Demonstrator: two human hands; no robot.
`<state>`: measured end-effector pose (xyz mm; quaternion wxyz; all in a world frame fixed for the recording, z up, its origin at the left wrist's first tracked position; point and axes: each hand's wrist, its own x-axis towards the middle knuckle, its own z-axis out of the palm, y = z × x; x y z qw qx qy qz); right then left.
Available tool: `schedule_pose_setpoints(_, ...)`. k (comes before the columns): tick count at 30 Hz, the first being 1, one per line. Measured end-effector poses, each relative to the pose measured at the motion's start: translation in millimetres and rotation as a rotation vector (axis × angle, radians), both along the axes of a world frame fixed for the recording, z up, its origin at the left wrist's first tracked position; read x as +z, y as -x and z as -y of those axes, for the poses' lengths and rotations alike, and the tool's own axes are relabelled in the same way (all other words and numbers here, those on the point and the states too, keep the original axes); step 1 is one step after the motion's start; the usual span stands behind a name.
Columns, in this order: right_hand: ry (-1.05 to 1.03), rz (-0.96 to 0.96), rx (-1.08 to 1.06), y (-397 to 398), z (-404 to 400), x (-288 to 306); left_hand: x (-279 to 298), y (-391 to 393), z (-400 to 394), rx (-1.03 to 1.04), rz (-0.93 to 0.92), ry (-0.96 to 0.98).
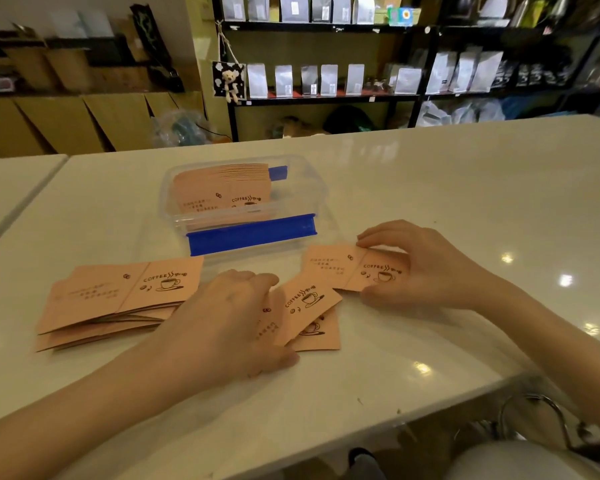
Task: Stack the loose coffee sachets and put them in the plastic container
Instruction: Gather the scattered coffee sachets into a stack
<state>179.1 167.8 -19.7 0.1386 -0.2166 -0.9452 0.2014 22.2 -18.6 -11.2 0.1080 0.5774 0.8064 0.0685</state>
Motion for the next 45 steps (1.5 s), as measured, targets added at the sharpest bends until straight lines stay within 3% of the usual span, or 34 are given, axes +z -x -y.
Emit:
schedule_pose_setpoints(8,-0.072,-0.135,0.0,-5,-8,42,5,6,6,-0.008,0.132,-0.171)
schedule_pose_setpoints(18,0.147,-0.337,0.005,34,7,62,43,41,35,0.009,0.236,-0.414)
schedule_pose_setpoints(26,0.21,-0.336,0.229,95,40,60,35,92,65,0.141,0.202,-0.325)
schedule_pose_setpoints(32,0.264,-0.254,0.384,134,73,49,21,109,77,0.191,0.228,-0.238)
schedule_pose_setpoints(38,0.174,-0.106,0.474,157,97,27,8,118,88,0.232,0.352,-0.323)
schedule_pose_setpoints(45,0.015,0.037,0.55,165,108,11,-3,126,101,0.369,0.373,-0.317)
